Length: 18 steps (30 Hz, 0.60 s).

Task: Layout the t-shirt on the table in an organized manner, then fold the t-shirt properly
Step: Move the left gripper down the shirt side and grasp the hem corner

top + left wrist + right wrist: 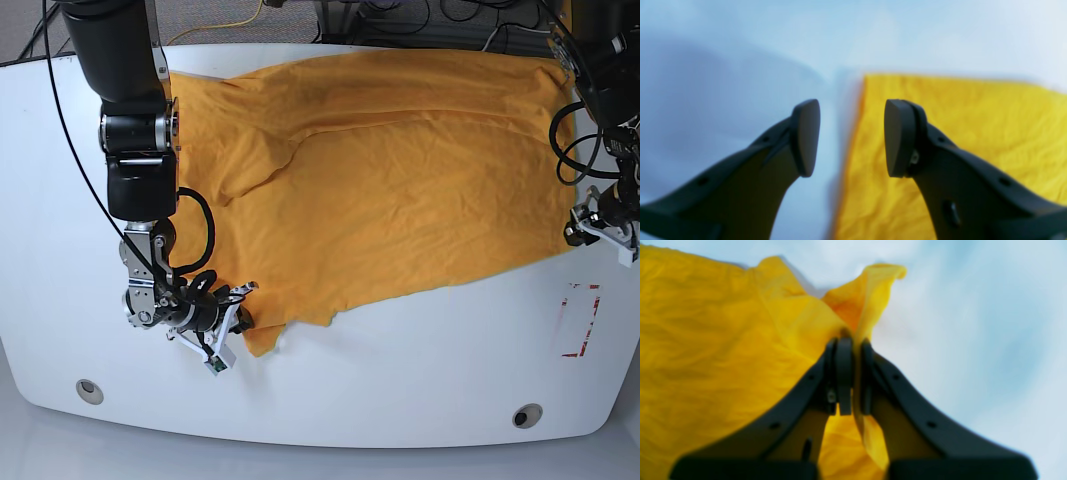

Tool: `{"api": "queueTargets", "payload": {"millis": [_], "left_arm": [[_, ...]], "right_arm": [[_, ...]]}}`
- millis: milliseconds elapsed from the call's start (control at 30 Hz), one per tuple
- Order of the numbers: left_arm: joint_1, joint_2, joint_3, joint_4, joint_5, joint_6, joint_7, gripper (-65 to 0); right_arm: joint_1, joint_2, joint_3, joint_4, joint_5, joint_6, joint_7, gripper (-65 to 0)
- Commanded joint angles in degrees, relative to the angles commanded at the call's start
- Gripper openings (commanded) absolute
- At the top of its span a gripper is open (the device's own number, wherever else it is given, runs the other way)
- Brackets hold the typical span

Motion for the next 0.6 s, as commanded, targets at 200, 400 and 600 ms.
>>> {"api": "queueTargets", "payload": {"millis": [200,400,600], "left_arm": [[-0.53,1.14,0.53,-1.85,0.00,-0.09,0.00,-35.7],[-0.97,1.76,0.53,-1.41,0.00,-0.09,0.09,-37.5],[-1.49,1.76,0.53,-1.41,0.00,-0.09,0.00,-53.9]], "right_arm": [[0.00,0.00,0.00,0.00,0.00,0.00,0.00,-60.9],[0.00,0.00,0.00,0.00,0.00,0.00,0.00,-60.9],[0.00,0.18,0.09,0.00,0.00,0.00,0.00,-60.9]]}}
